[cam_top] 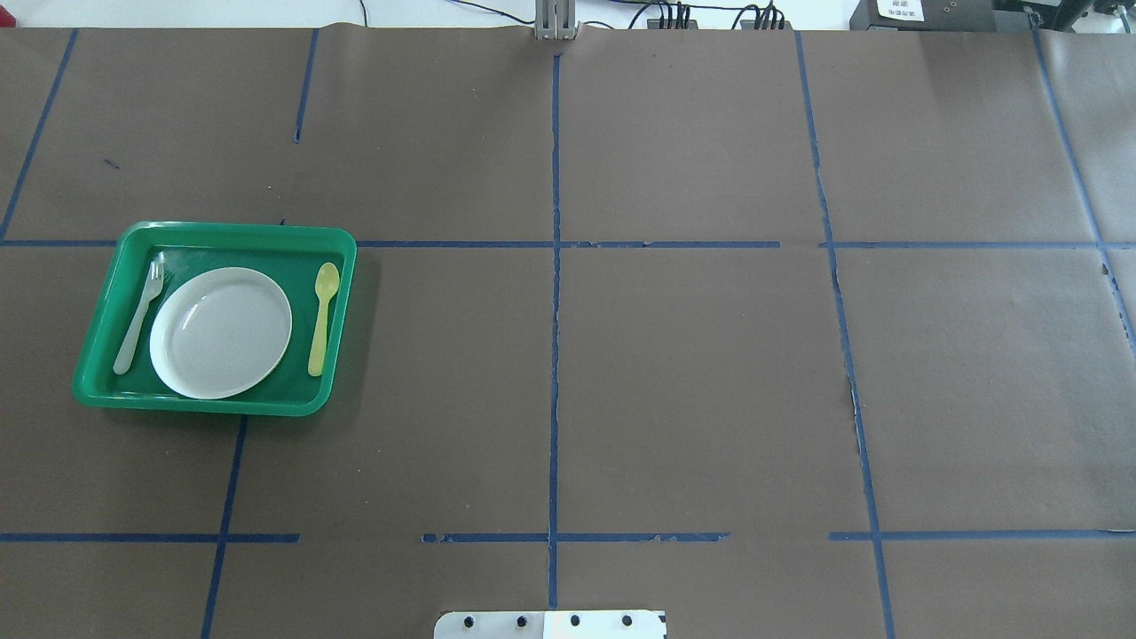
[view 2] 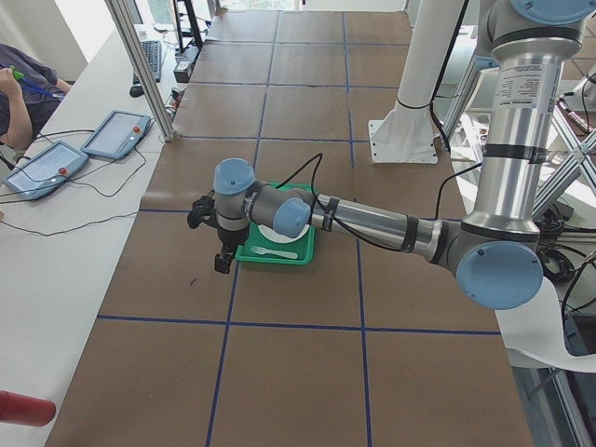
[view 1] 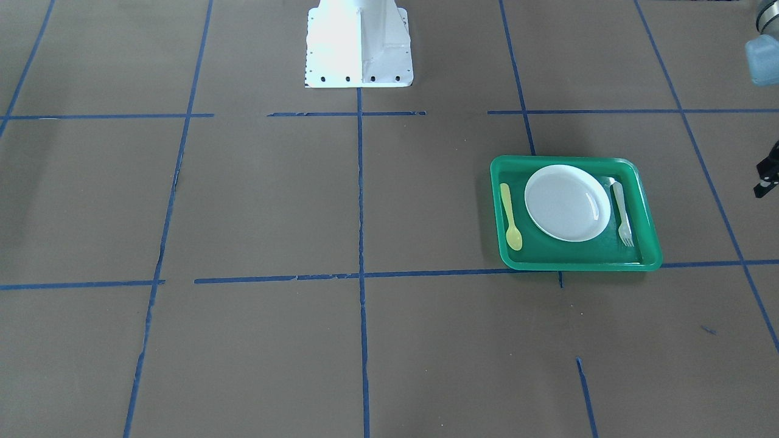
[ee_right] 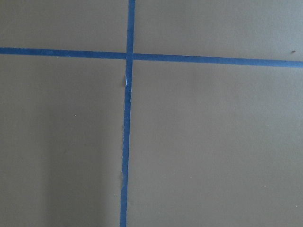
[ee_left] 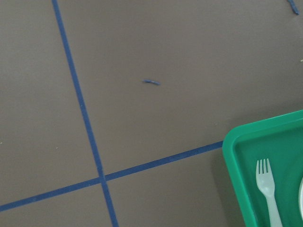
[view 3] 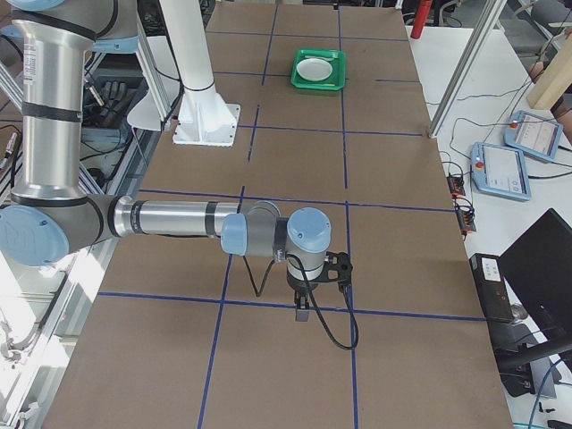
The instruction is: Place fork
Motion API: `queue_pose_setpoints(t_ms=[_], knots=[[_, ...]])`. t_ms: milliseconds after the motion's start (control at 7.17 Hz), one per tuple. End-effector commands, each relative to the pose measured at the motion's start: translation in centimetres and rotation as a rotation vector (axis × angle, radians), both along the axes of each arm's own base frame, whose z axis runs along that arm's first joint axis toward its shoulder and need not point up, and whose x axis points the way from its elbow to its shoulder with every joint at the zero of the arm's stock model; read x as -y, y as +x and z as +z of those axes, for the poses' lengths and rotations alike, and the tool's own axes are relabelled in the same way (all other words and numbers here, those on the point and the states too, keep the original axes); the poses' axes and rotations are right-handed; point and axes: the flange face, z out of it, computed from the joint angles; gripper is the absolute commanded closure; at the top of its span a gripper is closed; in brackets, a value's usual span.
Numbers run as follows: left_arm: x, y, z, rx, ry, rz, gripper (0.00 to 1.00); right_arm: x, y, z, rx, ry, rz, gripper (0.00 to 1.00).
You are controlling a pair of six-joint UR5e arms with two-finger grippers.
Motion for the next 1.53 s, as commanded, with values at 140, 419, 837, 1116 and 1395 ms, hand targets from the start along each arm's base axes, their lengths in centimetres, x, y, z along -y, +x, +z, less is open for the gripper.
queue_pose_setpoints(t_ms=[140,419,837,1116,1395], knots=[[-5.8,-5.0,7.9,-0.136,-0.187,-0.045,0.0,0.0,0.0,0.0,0.0,0.001,-0.001,0.0],[-5.8,-6.1,8.3,-0.078,-0.196,-0.074,0.0,0.0,0.0,0.0,0.0,0.001,-0.001,0.0],[-6.3,-9.9,7.9,-0.047,-0.208,-0.093,0.0,0.0,0.0,0.0,0.0,0.001,-0.001,0.0],[-6.7,-10.6,8.2,-0.049,-0.225,-0.105,0.0,0.0,0.0,0.0,0.0,0.0,0.0,0.0],[-6.9,-10.6,8.4,-0.049,-0.23,-0.105,0.0,0.0,0.0,0.0,0.0,0.001,-0.001,0.0]])
